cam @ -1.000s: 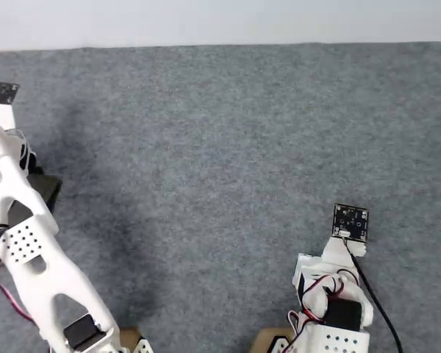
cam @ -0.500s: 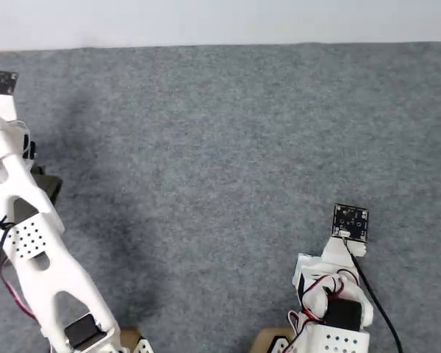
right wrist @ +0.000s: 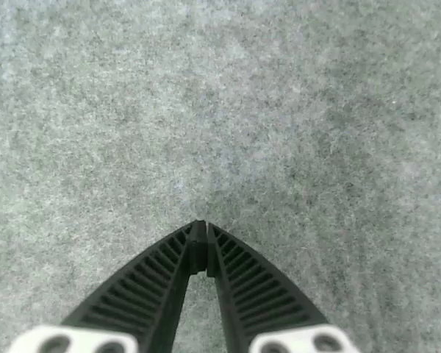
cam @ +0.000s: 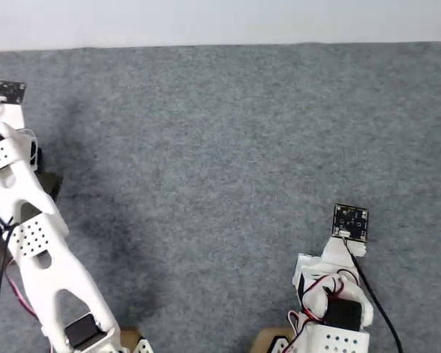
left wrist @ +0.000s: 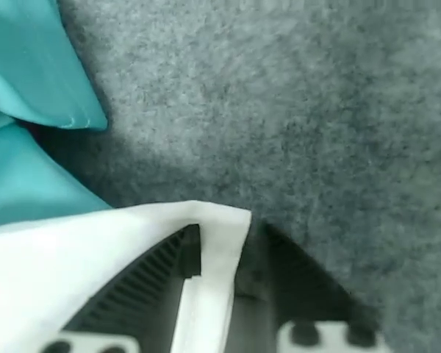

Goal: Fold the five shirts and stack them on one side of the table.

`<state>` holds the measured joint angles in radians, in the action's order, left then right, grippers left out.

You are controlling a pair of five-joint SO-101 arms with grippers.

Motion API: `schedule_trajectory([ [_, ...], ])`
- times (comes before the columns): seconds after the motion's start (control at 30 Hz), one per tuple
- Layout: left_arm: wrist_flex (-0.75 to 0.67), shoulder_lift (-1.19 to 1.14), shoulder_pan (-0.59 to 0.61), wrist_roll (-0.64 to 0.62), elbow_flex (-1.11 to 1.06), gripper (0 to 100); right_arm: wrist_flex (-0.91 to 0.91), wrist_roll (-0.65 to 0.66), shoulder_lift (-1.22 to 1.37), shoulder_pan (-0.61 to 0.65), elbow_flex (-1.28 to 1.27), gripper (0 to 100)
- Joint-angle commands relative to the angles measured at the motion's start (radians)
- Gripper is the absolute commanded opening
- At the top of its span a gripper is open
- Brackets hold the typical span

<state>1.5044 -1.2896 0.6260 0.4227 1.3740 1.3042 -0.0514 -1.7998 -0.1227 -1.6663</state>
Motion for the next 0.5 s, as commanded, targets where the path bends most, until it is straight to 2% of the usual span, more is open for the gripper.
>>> schedule_trajectory([
  [0.0,-0.02,0.015,-0.021,0.0,0.054,0,0.001,0.006,-0.015,-0.007,-0.017,1.1],
  [0.13,0.015,0.021,-0.041,-0.005,0.076,0,0.001,0.006,-0.015,-0.007,-0.017,1.1],
  [0.33,0.232,0.075,-0.114,-0.006,0.32,0,0.001,0.006,-0.015,-0.007,-0.017,1.1],
  [0.47,0.249,0.233,-0.155,-0.104,0.292,0,0.001,0.006,-0.015,-0.007,-0.017,1.1],
])
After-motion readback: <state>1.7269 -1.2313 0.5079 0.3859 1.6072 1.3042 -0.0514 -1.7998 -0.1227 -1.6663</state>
